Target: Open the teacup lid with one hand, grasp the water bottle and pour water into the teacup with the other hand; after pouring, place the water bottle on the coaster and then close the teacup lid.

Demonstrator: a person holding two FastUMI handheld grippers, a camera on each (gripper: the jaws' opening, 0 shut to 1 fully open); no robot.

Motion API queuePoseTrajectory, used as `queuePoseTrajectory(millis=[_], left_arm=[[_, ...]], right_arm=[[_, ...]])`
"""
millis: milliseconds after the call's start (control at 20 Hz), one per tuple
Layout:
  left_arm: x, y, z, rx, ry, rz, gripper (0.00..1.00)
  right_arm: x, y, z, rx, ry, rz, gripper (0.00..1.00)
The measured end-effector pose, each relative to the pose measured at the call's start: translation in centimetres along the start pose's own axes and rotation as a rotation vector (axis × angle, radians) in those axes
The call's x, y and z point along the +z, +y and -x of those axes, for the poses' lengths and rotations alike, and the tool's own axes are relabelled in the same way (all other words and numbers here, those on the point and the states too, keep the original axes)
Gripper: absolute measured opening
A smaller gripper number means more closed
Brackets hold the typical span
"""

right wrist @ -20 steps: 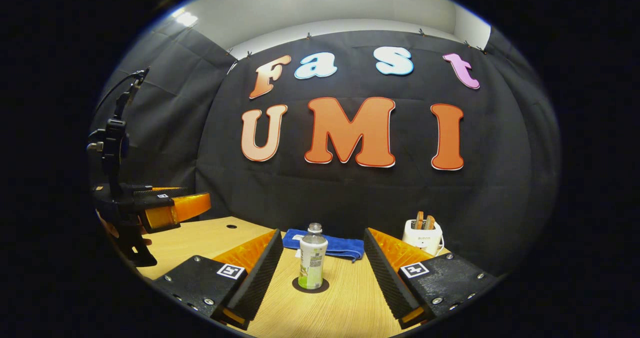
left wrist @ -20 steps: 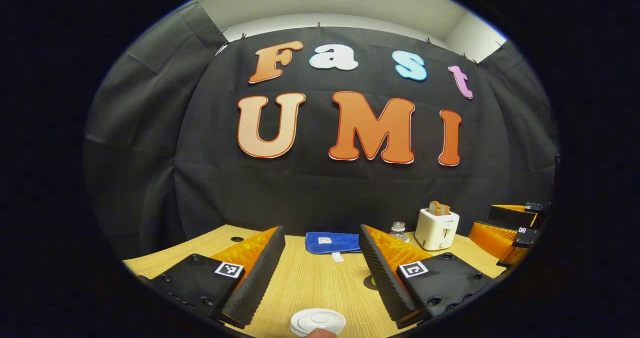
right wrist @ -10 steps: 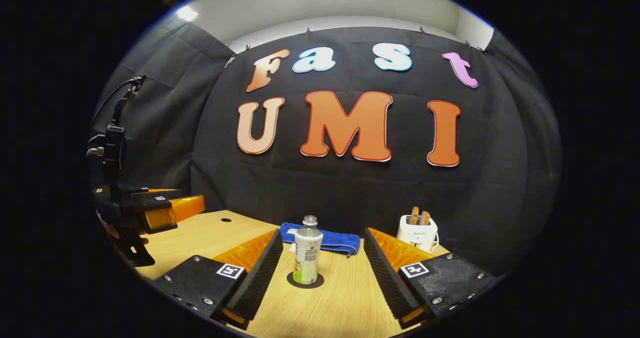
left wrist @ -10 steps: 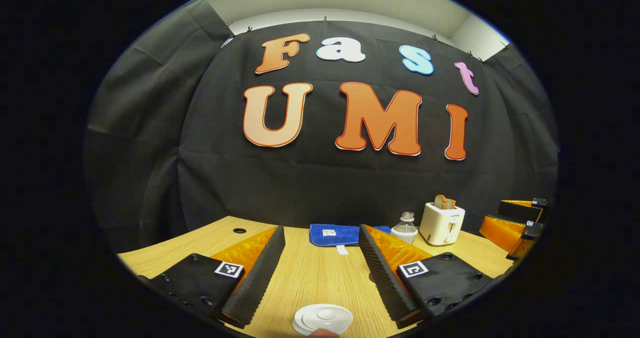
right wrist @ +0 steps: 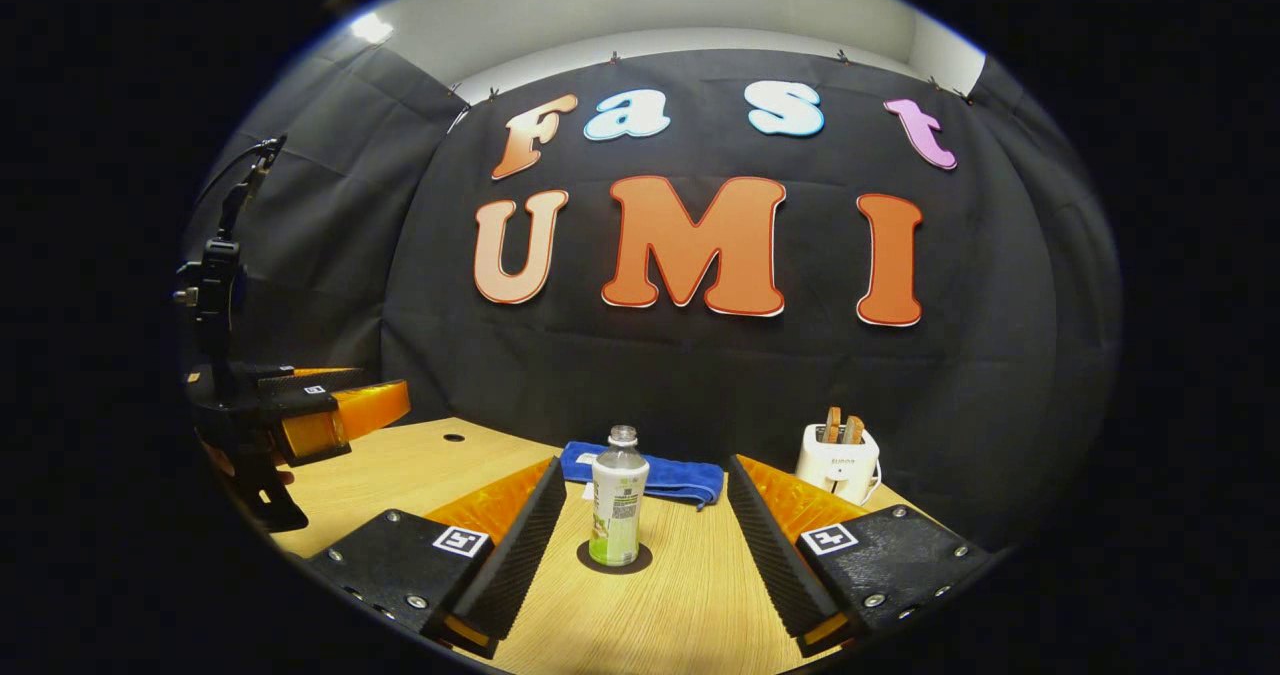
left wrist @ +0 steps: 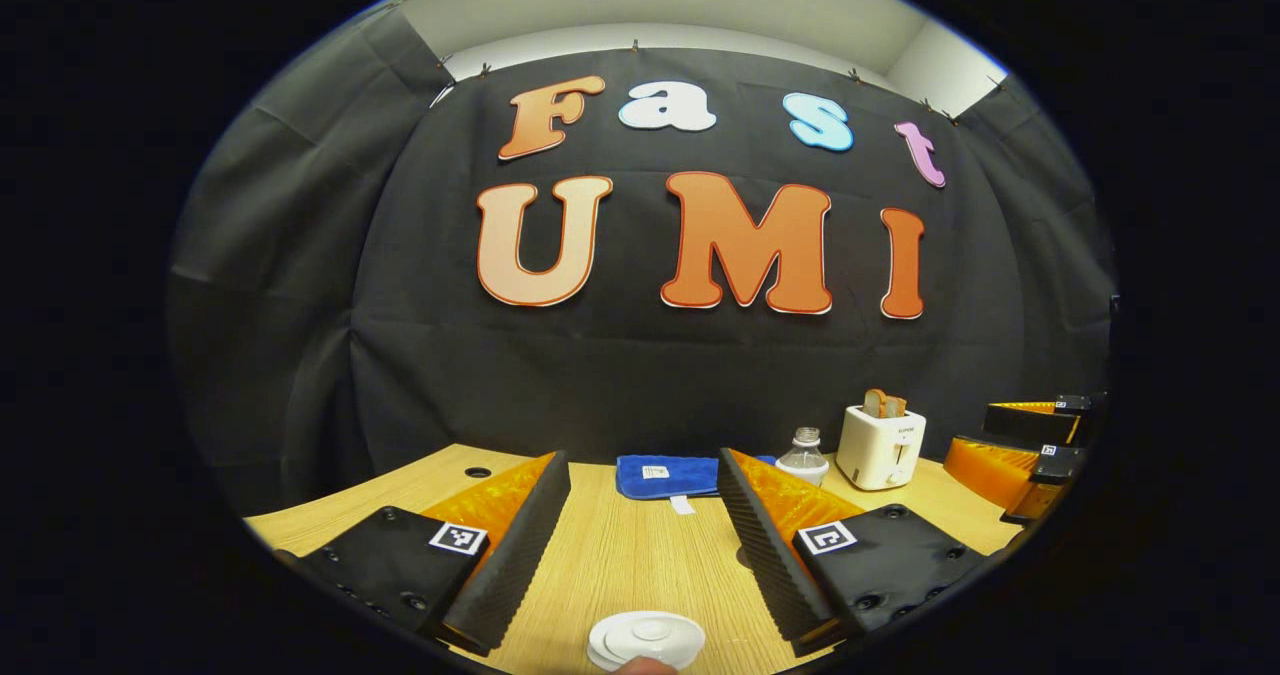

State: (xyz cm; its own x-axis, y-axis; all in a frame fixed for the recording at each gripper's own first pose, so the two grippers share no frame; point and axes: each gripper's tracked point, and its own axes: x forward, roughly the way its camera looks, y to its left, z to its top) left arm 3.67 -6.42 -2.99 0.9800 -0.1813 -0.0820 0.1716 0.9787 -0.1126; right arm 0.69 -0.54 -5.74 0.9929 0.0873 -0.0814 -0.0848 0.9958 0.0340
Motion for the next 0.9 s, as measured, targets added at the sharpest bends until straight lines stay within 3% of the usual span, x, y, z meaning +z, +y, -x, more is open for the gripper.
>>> queuePoseTrajectory(millis=[900], left_arm=[[1.1,-1.3,0.3,-0.009,-0.014,-0.023,0.97]], right_arm=[[2.1,0.9,-0.7,-0.006,0.002,-0.022,0.98]])
